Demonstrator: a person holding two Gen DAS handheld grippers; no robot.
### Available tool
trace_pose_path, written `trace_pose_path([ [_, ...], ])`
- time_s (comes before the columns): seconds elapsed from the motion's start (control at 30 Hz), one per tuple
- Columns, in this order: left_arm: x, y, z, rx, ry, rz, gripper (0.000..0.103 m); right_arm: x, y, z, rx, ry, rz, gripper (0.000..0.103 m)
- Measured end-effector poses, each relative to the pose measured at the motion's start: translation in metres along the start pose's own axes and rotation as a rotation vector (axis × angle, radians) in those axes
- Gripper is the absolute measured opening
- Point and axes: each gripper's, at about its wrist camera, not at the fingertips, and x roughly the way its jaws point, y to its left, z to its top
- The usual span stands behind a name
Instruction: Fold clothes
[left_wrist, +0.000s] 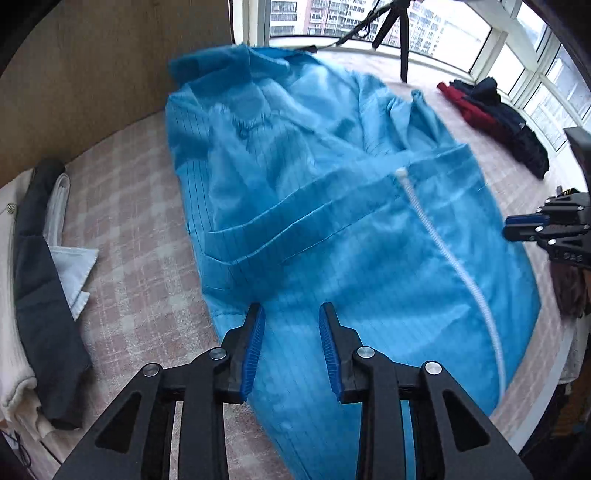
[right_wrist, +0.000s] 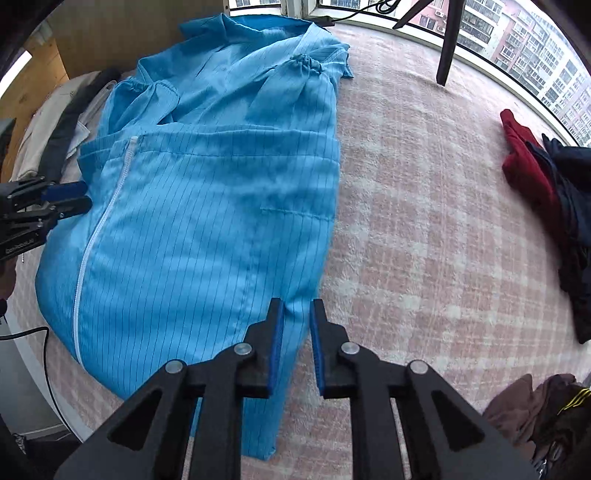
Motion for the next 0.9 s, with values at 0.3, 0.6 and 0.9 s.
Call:
trace_pose_path([
  [0.3, -0.044, -0.032, -0.022, -0.065, -0.113, -0.017, 0.033, -0.025, 0.036, 0.015, -0.005, -0.178, 0.052, 0.029],
  [0.6, -0.024, -0.04, -0.031, -0.055, -0.035, 0.032, 0.035, 0.012, 0.074, 0.001, -0.008, -0.076, -0.042, 0.032],
  [0.9, -0.046, -0.071, -0.069, -0.029, -0.066, -0.04, 0.038, -0.017, 0.1, -0.048, -0.008, -0.113, 0.029, 0.036],
])
